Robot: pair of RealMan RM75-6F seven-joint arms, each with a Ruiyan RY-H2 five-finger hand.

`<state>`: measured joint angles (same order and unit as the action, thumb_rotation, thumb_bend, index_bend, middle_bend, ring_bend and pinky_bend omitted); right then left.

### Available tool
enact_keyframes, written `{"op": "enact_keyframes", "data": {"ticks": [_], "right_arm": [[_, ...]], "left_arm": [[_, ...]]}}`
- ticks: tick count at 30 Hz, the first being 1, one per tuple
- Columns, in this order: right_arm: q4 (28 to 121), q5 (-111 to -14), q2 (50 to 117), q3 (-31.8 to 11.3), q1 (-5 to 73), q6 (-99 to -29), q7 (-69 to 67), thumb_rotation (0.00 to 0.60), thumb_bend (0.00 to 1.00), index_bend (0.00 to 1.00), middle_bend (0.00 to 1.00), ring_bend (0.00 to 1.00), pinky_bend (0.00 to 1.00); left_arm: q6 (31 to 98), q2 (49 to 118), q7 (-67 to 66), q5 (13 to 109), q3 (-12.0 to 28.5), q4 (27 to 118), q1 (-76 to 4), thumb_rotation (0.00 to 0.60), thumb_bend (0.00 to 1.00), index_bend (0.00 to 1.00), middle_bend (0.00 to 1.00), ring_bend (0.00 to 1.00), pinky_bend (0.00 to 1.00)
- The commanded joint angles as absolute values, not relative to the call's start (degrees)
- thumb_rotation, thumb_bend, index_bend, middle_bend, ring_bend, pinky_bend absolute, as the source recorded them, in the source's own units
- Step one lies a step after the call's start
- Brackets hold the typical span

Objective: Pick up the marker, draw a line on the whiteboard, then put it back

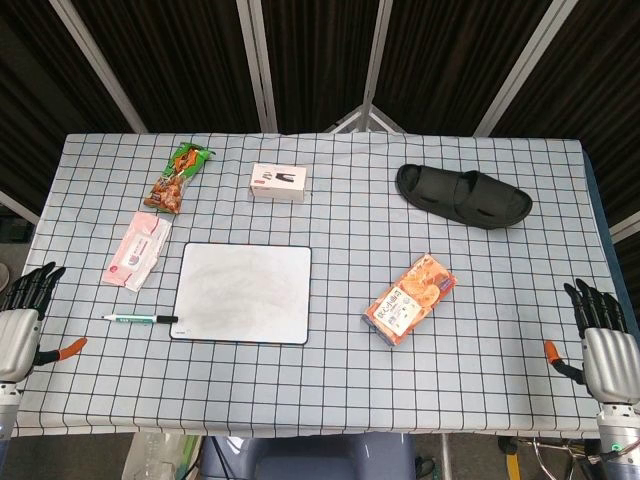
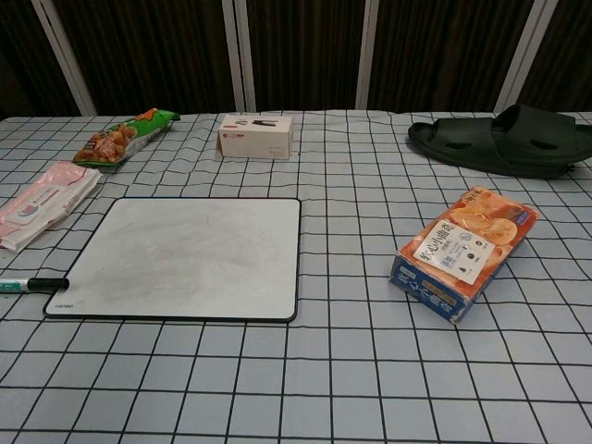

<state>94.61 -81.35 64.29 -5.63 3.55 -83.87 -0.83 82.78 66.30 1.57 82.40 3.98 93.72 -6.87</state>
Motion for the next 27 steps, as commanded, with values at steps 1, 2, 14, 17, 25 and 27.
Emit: {"op": "enact_keyframes", "data": {"ticks": [1,2,14,17,25,27], "right_arm": [[94.64,-81.38,64.27,-5.63,3.56,-83.87,-0.87,0.6,0.34,0.0,0.0,0.0,0.0],[94.65,-81.4,64.26,-5.63,3.55,-83.88,-0.88,0.6,0.34,0.0,0.0,0.0,0.0],[94.8,-81.84,64.15,-5.35,3.35,-84.15,-1.01,0.6,0.34,0.0,0.0,0.0,0.0],[94.78,-81.69,64.24,-5.35,3.41,-83.97,-0.82,0.6,0.34,0.0,0.0,0.0,0.0],[94.92,-81.6,64.18,-5.41,3.42,-83.93,-1.03,0.6,0.34,0.0,0.0,0.0,0.0],[94.87,-81.64,64.26,-5.4,3.48,-83.87,-0.93,0.6,0.34,0.0,0.0,0.0,0.0]], "left_arm": [[82.72,66.32,1.45,82.36,3.94,93.75,-6.87,0.6,0.09,0.0,0.0,0.0,0.0],[82.7,66.33,1.42,82.34,3.94,93.75,-6.87,0.6,0.09,0.0,0.0,0.0,0.0],[81.28,66.47,0.43,82.31,3.56,93.91,-7.46,0.6,0.09,0.0,0.0,0.0,0.0],[79.5,66.62,-0.25,81.66,3.68,94.14,-8.36,0.6,0.09,0.0,0.0,0.0,0.0],[71.71,67.17,-4.37,76.18,5.26,95.37,-12.4,0.6,0.13,0.2,0.2,0.0,0.0],[69.77,67.75,-5.85,74.48,5.76,95.08,-13.55,0.6,0.18,0.26,0.3,0.01,0.0]]}}
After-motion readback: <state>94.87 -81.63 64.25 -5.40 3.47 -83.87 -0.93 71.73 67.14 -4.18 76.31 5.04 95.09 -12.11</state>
